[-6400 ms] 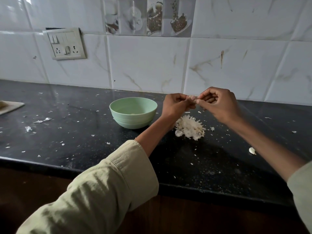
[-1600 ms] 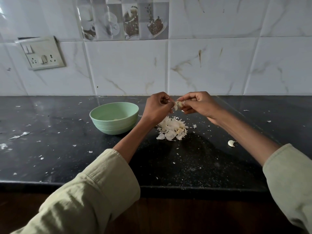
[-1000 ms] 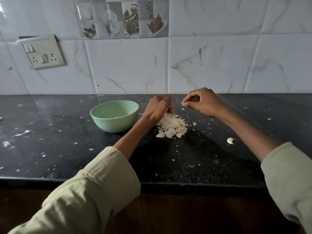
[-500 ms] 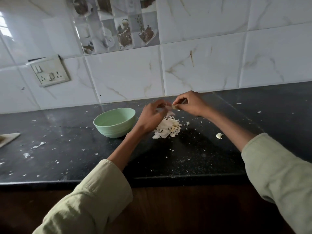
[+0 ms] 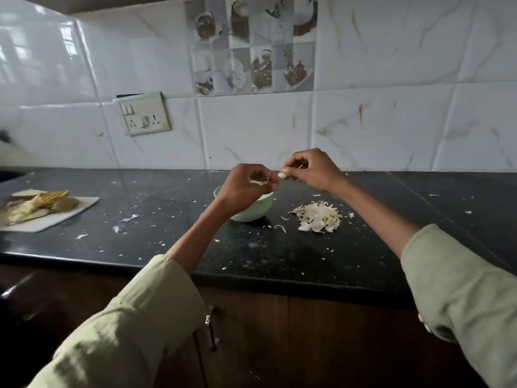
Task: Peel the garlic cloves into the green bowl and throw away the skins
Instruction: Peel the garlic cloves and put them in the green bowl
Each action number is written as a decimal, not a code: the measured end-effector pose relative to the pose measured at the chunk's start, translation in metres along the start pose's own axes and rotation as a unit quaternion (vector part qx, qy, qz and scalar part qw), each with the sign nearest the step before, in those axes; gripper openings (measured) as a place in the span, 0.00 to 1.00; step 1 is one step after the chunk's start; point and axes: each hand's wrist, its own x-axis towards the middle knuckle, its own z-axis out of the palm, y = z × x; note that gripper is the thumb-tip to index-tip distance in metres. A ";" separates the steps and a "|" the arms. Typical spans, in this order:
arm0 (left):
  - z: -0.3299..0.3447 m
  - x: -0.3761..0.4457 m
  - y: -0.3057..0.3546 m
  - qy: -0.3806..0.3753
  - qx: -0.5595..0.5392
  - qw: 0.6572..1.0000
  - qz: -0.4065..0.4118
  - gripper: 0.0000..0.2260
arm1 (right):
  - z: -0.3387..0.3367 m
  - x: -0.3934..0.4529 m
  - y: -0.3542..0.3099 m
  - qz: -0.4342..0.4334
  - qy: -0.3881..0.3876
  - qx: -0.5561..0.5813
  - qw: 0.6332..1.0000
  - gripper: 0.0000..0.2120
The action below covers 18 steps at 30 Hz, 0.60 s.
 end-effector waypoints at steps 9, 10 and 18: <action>-0.021 -0.033 -0.023 0.055 -0.149 0.987 -0.033 0.08 | 0.053 0.021 -0.031 -0.021 -0.073 -0.093 0.993 0.06; -0.021 -0.034 -0.022 0.057 -0.148 0.987 -0.027 0.08 | 0.054 0.020 -0.031 -0.022 -0.071 -0.105 0.992 0.07; 0.023 -0.021 0.004 0.051 -0.087 0.994 0.032 0.08 | -0.001 -0.003 -0.008 -0.002 -0.074 -0.139 0.987 0.06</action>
